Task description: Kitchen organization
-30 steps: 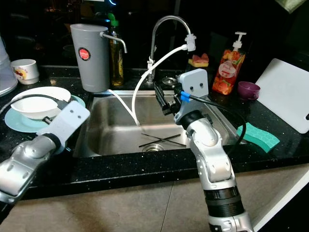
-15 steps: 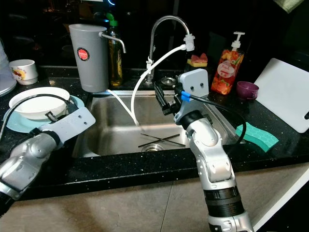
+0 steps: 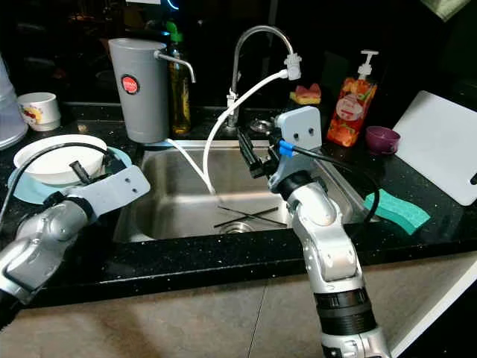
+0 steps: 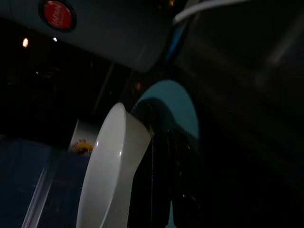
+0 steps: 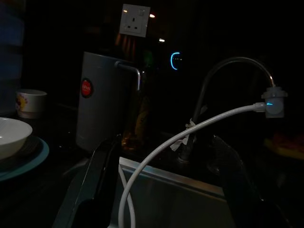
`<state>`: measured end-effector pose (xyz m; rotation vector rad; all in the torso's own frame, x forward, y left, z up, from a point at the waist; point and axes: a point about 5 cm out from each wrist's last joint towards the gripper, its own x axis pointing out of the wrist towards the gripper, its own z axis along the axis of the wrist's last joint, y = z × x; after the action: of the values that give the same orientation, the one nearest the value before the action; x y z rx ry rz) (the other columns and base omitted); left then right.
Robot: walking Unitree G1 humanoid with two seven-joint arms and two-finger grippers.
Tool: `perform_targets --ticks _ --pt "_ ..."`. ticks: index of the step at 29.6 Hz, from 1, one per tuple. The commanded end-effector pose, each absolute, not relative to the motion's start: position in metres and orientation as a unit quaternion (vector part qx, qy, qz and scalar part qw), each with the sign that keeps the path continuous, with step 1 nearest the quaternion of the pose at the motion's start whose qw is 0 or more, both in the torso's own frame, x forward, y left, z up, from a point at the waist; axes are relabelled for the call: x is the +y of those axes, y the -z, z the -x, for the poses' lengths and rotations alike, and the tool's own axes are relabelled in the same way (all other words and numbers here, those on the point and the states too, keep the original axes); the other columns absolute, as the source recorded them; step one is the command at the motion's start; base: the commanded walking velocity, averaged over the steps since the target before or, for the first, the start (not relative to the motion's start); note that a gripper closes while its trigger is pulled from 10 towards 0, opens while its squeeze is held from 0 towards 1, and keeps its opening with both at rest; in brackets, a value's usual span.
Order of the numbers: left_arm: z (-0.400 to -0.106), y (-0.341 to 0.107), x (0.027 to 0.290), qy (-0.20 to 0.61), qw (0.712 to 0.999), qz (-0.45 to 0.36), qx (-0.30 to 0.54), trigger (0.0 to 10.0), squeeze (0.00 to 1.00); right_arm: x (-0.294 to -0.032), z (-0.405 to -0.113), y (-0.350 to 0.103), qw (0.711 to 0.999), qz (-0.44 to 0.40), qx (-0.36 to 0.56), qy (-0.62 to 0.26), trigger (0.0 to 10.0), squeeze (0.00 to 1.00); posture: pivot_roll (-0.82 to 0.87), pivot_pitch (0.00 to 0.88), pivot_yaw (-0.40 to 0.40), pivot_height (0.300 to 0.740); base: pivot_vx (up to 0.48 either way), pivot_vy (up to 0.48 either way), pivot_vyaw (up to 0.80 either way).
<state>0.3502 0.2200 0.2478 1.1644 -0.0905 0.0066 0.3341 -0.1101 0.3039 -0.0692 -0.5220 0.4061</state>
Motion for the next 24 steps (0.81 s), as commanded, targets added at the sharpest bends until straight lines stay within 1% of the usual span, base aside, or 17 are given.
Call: perform_targets --ticks 1,2,3,8,9,11,12,13,15,16,18,19,20,22,24 --pt "-0.351 -0.257 0.213 -0.01 0.83 -0.551 -0.088 10.0 0.0 -0.11 -0.331 -0.309 0.943 0.03 -0.264 -0.199 10.0 0.0 0.05 0.07 -0.108 0.74 0.0 0.0 0.0" --pt "-0.351 -0.269 0.208 -0.029 0.822 -0.552 -0.138 10.0 0.0 -0.11 -0.331 -0.309 0.943 0.029 -0.265 -0.201 10.0 0.0 0.05 0.065 -0.108 0.74 0.0 0.0 0.0" --pt "-0.351 -0.273 0.207 -0.034 0.817 -0.555 -0.151 10.0 0.0 -0.11 -0.331 -0.309 0.943 0.029 -0.265 -0.201 10.0 0.0 0.05 0.063 -0.109 0.74 0.0 0.0 0.0" --pt "-0.349 -0.282 0.202 -0.038 0.812 -0.549 -0.192 10.0 0.0 -0.109 -0.331 -0.309 0.942 0.029 -0.265 -0.202 10.0 0.0 0.05 0.063 -0.109 0.74 0.0 0.0 0.0" --pt "-0.346 -0.288 0.197 -0.035 0.814 -0.536 -0.221 10.0 0.0 -0.109 -0.331 -0.31 0.942 0.029 -0.265 -0.203 10.0 0.0 0.05 0.063 -0.109 0.74 0.0 0.0 0.0" --pt "-0.345 -0.29 0.193 -0.033 0.814 -0.532 -0.231 10.0 0.0 -0.109 -0.331 -0.31 0.942 0.029 -0.266 -0.203 10.0 0.0 0.05 0.059 -0.11 0.74 0.0 0.0 0.0" --pt "-0.345 -0.291 0.19 -0.025 0.82 -0.52 -0.238 10.0 0.0 -0.109 -0.331 -0.31 0.942 0.029 -0.266 -0.203 10.0 0.0 0.05 0.059 -0.11 0.74 0.0 0.0 0.0" --pt "-0.345 -0.291 0.19 -0.025 0.82 -0.52 -0.238 10.0 0.0 -0.109 -0.331 -0.31 0.942 0.029 -0.266 -0.203 10.0 0.0 0.05 0.059 -0.11 0.74 0.0 0.0 0.0" --pt "-0.344 -0.291 0.181 0.011 0.867 -0.438 -0.238 10.0 0.0 -0.109 -0.331 -0.31 0.942 0.03 -0.266 -0.204 10.0 0.0 0.05 0.059 -0.11 0.74 0.0 0.0 0.0" --pt "-0.344 -0.291 0.181 0.011 0.867 -0.438 -0.238 10.0 0.0 -0.109 -0.331 -0.31 0.942 0.03 -0.266 -0.204 10.0 0.0 0.05 0.059 -0.11 0.74 0.0 0.0 0.0" --pt "-0.343 -0.289 0.175 0.054 0.908 -0.349 -0.225 10.0 0.0 -0.108 -0.331 -0.31 0.941 0.032 -0.267 -0.204 10.0 0.0 0.05 0.059 -0.11 0.74 0.0 0.0 0.0" --pt "-0.343 -0.289 0.175 0.054 0.908 -0.349 -0.225 10.0 0.0 -0.108 -0.331 -0.31 0.941 0.032 -0.267 -0.204 10.0 0.0 0.05 0.059 -0.11 0.74 0.0 0.0 0.0" --pt "-0.343 -0.288 0.173 0.073 0.922 -0.312 -0.219 10.0 0.0 -0.109 -0.331 -0.31 0.941 0.033 -0.267 -0.204 10.0 0.0 0.05 0.059 -0.11 0.74 0.0 0.0 0.0" --pt "-0.343 -0.288 0.173 0.073 0.922 -0.312 -0.219 10.0 0.0 -0.109 -0.331 -0.31 0.941 0.033 -0.267 -0.204 10.0 0.0 0.05 0.059 -0.11 0.74 0.0 0.0 0.0" --pt "-0.342 -0.289 0.169 0.111 0.945 -0.23 -0.205 10.0 0.0 -0.109 -0.331 -0.311 0.941 0.038 -0.267 -0.203 10.0 0.0 0.04 0.062 -0.11 0.74 0.0 0.0 0.0"
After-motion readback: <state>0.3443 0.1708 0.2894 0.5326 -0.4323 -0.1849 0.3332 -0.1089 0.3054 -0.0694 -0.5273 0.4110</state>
